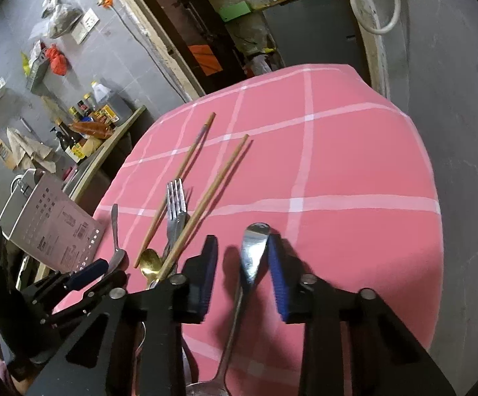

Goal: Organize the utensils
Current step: 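Close the right tool on the handle of a silver spoon, then grasp the large silver spoon with the left tool while the right tool lifts its spoon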

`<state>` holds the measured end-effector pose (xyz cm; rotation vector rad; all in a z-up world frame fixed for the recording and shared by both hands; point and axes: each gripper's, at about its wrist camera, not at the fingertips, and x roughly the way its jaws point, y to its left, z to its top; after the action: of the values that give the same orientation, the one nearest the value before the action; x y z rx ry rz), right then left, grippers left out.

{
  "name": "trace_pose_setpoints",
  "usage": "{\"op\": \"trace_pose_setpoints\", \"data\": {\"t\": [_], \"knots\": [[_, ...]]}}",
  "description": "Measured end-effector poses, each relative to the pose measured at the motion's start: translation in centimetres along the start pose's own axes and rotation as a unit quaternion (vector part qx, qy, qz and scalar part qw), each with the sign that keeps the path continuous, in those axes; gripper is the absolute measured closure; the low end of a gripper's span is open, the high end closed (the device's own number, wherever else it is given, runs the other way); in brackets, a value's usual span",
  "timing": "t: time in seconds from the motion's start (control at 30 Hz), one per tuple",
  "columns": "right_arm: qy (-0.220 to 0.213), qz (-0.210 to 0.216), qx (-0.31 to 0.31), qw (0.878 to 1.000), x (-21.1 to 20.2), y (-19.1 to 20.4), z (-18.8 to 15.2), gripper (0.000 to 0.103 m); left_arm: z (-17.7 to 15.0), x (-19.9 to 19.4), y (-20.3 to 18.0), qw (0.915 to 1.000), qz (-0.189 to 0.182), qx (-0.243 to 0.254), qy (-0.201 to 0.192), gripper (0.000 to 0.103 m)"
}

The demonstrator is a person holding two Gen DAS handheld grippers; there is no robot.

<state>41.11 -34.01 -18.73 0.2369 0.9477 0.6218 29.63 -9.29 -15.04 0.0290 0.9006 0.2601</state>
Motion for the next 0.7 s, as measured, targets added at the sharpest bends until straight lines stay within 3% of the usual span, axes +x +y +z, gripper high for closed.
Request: {"op": "trace_pose_setpoints", "data": {"t": [0.3,0.43,0.7], "knots": [[0.042,0.012,0.02,0.999,0.8,-0.9,0.9,0.092,0.2,-0.1,0.1,1.0,-0.008,0.001,-0.001,0.093],[0.033,0.047,0.061,0.996,0.1,-1.6,0.3,0.1,0.4,-0.9,0.8,0.9998,-0.02,-0.002,-0.007,0.097],[-0.012,0.064,0.073,0.995,-3.4,0.0,-1.0,0.101,1.6,-4.1,2.7,0.9968,-0.076,-0.007,-0.026,0.099]]}}
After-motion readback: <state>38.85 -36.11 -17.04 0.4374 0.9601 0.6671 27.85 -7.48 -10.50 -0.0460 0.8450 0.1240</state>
